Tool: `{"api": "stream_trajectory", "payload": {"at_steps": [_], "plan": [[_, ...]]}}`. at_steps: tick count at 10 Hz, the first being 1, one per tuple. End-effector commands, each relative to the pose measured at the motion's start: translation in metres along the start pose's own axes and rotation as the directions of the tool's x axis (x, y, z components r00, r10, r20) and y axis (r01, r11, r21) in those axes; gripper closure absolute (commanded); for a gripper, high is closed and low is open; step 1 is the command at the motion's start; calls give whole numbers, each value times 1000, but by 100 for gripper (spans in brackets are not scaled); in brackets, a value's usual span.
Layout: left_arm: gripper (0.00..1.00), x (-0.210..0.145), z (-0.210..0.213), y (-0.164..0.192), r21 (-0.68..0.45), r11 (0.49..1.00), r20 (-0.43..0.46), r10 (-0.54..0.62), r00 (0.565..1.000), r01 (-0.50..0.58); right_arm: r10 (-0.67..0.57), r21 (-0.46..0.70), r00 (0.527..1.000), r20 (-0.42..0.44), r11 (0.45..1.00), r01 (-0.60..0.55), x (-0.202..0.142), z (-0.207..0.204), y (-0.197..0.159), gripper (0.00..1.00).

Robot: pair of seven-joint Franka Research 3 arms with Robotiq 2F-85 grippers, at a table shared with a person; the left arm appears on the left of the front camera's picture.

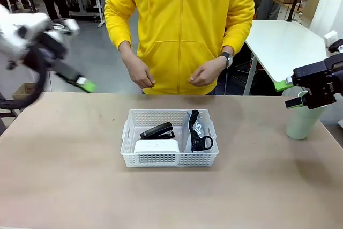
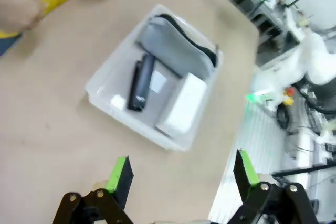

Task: Efficiently arrange items inside the basket to fit them all.
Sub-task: Pick up the Stapler and place it inside the Organizing basket, then pick up the Reusable plastic cup and place it inside the Organizing basket.

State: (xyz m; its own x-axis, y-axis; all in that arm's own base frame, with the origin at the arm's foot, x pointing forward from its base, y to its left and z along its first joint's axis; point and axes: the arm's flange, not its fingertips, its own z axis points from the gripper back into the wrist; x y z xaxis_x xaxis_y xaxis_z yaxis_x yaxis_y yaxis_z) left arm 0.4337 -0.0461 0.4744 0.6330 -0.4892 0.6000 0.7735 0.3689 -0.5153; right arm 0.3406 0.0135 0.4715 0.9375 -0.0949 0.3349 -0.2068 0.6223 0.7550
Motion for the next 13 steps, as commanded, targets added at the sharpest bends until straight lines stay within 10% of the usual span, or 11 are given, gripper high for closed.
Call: {"api": "stream_trajectory", "payload": {"at_steps": [1,4,5,13], "plan": [[0,-24,52,56,-223,967,96,147,984,-123,12,28,1000,16,1000,-13,2,-2,0,0],[0,-82,91,111,-487,860,356,355,864,-153,12,28,1000,16,1000,-13,2,-2,0,0],[0,-78,92,68,-339,935,244,192,951,-102,12,28,1000,16,1000,-13,2,-2,0,0],[0,-78,92,68,-339,935,244,192,951,-102,12,28,1000,16,1000,-13,2,-2,0,0]]}}
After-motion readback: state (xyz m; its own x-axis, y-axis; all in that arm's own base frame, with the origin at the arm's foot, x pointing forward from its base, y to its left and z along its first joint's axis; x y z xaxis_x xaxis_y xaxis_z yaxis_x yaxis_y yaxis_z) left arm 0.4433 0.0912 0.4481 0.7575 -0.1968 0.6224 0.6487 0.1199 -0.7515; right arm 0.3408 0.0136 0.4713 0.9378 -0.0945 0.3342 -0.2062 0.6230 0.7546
